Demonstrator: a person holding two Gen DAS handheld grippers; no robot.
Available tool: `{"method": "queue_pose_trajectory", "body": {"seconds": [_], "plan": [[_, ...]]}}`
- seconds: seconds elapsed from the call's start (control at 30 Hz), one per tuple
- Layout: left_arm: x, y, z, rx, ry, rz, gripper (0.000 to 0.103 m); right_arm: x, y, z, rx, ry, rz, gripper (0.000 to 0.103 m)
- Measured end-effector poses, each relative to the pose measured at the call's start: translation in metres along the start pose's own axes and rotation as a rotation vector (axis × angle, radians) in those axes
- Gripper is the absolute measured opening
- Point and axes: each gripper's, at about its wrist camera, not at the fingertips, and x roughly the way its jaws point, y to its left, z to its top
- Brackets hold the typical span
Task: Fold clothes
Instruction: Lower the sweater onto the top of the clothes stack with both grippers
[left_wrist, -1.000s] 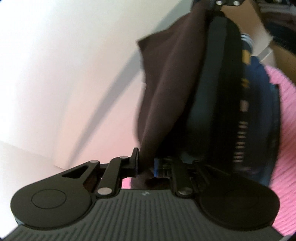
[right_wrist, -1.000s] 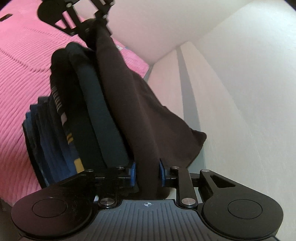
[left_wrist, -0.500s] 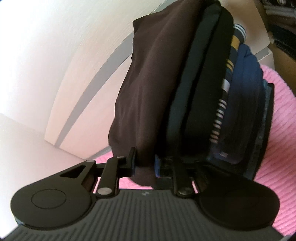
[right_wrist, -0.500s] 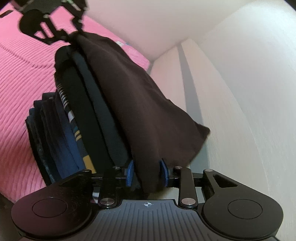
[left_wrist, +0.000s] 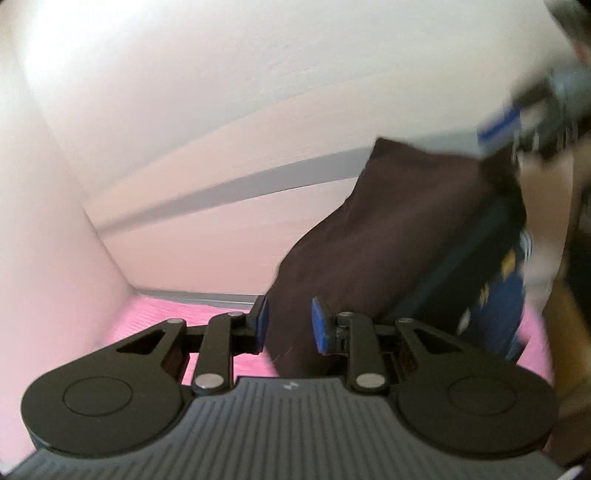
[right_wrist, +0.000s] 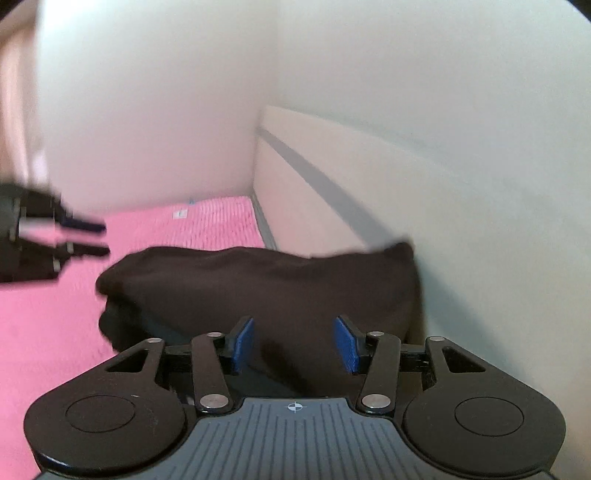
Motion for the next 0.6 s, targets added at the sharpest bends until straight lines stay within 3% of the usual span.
{"method": "queue_pose_trajectory", "body": {"seconds": [0.07, 0.13, 0.3, 0.4, 0.6], "plan": [[0.017, 0.014, -0.003, -0.089, 0.101, -0.057, 0.022, 0.02, -0.017, -0.009, 0.09, 0.048, 0.021, 0.048], [0.033, 0.012, -0.024, -0.111, 0.177, -0.081, 0.022, 0.02, -0.021, -0.02, 0.103, 0.066, 0.032, 0.048], [0.018, -0.015, -0.06, -0.121, 0.155, -0.091, 0.021, 0.006, -0.02, -0.046, 0.082, 0.076, 0.018, 0.048], [0.002, -0.001, -0.057, -0.108, 0.157, -0.086, 0.021, 0.009, -0.022, -0.047, 0.09, 0.067, 0.025, 0.048], [0.014, -0.002, -0.043, -0.085, 0.179, -0.079, 0.019, 0.005, -0.016, -0.039, 0.093, 0.084, 0.018, 0.049]]}}
